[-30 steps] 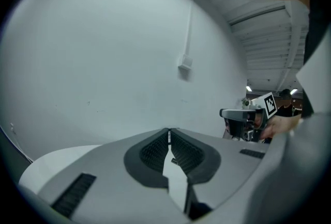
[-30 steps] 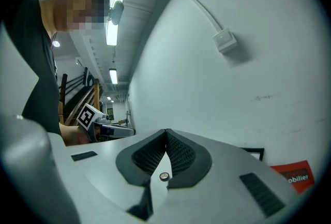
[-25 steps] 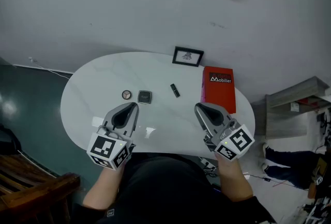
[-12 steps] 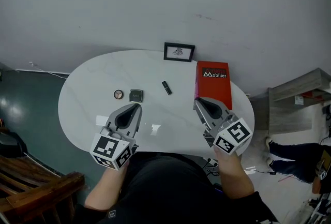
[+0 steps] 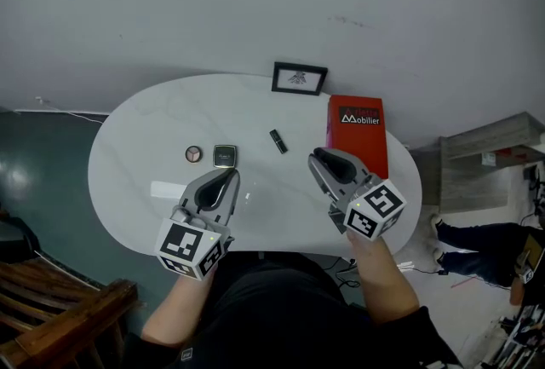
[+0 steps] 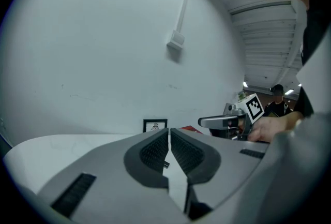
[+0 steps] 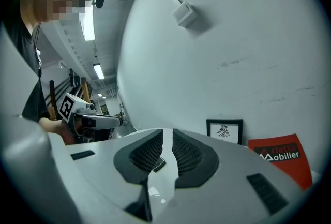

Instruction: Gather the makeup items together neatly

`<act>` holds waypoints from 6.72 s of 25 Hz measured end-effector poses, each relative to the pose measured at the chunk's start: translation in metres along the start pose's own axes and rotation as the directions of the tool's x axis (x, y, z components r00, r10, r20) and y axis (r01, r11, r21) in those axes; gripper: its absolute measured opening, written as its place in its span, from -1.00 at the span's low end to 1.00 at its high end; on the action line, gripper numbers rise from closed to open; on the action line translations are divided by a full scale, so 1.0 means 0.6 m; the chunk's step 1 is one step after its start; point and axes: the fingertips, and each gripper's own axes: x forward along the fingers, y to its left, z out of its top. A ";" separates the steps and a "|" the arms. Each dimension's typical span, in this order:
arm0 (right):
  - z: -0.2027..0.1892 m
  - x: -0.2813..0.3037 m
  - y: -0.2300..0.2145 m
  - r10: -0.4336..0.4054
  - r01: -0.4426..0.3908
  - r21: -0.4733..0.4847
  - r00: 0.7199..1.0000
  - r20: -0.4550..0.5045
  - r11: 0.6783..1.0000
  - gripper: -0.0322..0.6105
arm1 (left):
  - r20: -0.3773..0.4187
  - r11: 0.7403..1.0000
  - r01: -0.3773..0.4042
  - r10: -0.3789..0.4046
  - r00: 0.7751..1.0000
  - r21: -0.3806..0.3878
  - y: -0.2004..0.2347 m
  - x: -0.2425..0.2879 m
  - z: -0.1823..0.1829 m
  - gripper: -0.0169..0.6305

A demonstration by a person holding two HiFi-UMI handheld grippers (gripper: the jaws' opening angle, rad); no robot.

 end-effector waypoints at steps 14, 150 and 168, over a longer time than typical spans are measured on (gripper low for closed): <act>-0.129 0.149 -0.046 -0.018 0.026 0.028 0.962 -0.274 0.999 -0.33 | -0.055 0.997 0.040 -0.044 0.998 -0.065 0.063 0.032 -0.049 -0.87; -0.349 0.225 0.001 -0.374 0.509 0.221 0.808 -0.455 0.832 -0.56 | -0.149 0.987 0.163 -0.163 0.975 -0.011 0.233 -0.122 -0.072 -0.87; -0.247 0.191 0.010 -0.421 0.514 0.234 0.836 -0.352 0.825 -0.40 | -0.025 0.989 0.146 -0.146 0.989 -0.022 0.263 -0.161 -0.029 -0.88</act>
